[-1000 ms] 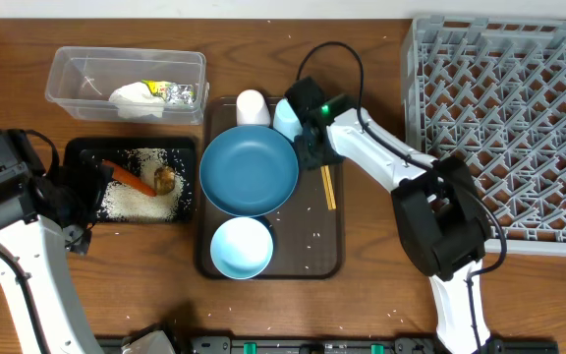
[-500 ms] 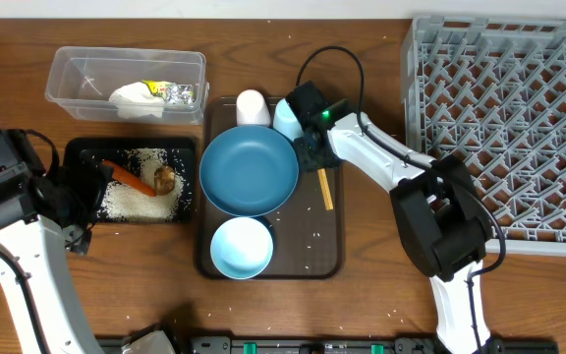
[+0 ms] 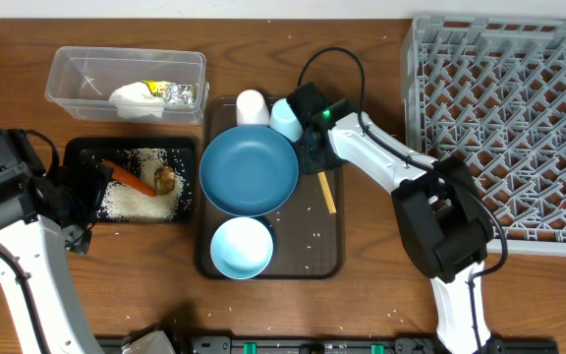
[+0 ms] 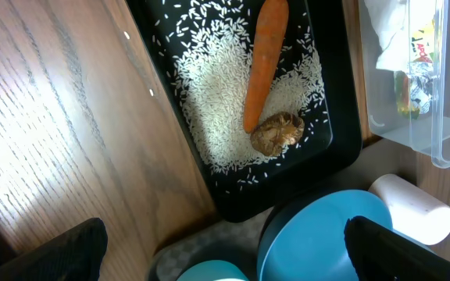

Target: Sort waste into correct bins and load items into the dishwasher rack

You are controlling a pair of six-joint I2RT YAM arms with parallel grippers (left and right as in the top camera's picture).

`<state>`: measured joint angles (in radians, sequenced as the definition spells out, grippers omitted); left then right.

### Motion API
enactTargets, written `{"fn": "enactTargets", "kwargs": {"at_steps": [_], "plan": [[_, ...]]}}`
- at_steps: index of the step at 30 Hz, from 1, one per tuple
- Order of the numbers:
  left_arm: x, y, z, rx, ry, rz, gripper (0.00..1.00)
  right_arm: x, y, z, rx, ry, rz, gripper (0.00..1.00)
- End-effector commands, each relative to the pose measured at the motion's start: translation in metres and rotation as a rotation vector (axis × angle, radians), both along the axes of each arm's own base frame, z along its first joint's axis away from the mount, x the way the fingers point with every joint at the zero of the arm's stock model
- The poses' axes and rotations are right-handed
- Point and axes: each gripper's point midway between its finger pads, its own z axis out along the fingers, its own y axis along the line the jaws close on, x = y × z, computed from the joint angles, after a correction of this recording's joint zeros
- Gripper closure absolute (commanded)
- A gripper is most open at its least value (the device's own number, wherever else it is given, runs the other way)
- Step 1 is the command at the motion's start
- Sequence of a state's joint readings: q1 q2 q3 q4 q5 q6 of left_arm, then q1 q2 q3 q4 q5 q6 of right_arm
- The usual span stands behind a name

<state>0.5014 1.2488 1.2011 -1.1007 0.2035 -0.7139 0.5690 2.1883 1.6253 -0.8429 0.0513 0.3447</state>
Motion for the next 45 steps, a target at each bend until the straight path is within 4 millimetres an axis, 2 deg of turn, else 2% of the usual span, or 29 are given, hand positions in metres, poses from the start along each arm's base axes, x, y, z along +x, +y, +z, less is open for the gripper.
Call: {"fn": "enactTargets", "kwargs": {"at_steps": [1, 10, 27, 31, 39, 42, 45], "plan": [[-0.003, 0.001, 0.001, 0.002, 0.002, 0.015, 0.02, -0.001, 0.003, 0.025, 0.027, -0.037, 0.007, 0.94], [-0.003, 0.001, 0.001, 0.002, 0.002, 0.015, 0.02, 0.001, 0.004, 0.061, 0.066, -0.099, 0.008, 0.91], [-0.003, 0.001, 0.001, 0.002, 0.002, 0.015, 0.02, 0.000, 0.005, 0.062, 0.071, -0.096, 0.009, 0.85], [-0.003, 0.001, 0.001, 0.002, 0.002, 0.015, 0.02, -0.002, 0.011, 0.054, 0.069, -0.086, 0.022, 0.84], [-0.003, 0.001, 0.001, 0.002, 0.002, 0.015, 0.02, -0.006, 0.017, 0.028, 0.056, -0.044, -0.018, 0.84], [-0.003, 0.001, 0.001, 0.002, 0.002, 0.015, 0.02, -0.007, 0.014, 0.015, 0.037, -0.022, -0.054, 0.85], [-0.003, 0.001, 0.001, 0.002, 0.002, 0.015, 0.02, -0.006, -0.001, 0.008, -0.029, -0.031, -0.157, 0.85]]}}
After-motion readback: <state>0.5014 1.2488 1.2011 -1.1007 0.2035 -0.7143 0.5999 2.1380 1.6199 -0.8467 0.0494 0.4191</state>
